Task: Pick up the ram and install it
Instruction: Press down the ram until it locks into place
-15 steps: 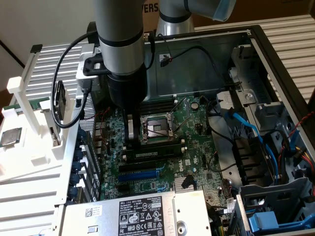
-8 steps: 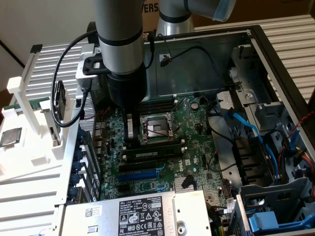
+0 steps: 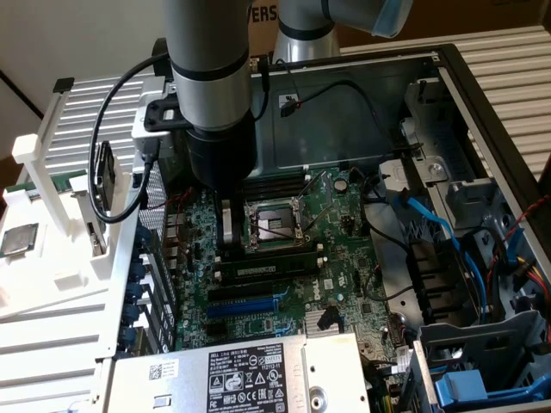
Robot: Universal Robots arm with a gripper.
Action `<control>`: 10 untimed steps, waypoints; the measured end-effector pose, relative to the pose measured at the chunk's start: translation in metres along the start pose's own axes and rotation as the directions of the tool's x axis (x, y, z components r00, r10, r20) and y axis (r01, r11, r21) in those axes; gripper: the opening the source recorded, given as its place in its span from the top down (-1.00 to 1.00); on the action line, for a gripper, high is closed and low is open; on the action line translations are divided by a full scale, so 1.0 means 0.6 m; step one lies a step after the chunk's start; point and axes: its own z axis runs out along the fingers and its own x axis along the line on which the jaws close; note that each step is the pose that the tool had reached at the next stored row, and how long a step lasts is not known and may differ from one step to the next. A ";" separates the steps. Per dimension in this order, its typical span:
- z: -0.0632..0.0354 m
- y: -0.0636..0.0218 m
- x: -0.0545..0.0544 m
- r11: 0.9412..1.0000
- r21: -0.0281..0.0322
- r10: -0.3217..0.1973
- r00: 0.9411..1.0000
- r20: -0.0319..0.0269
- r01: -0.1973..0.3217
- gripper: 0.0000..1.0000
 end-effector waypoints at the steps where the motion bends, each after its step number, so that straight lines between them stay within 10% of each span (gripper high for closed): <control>1: 0.000 0.000 0.000 1.000 0.000 0.000 1.000 0.000 0.000 0.78; 10: 0.001 0.000 -0.001 1.000 0.000 0.000 1.000 0.000 0.000 0.78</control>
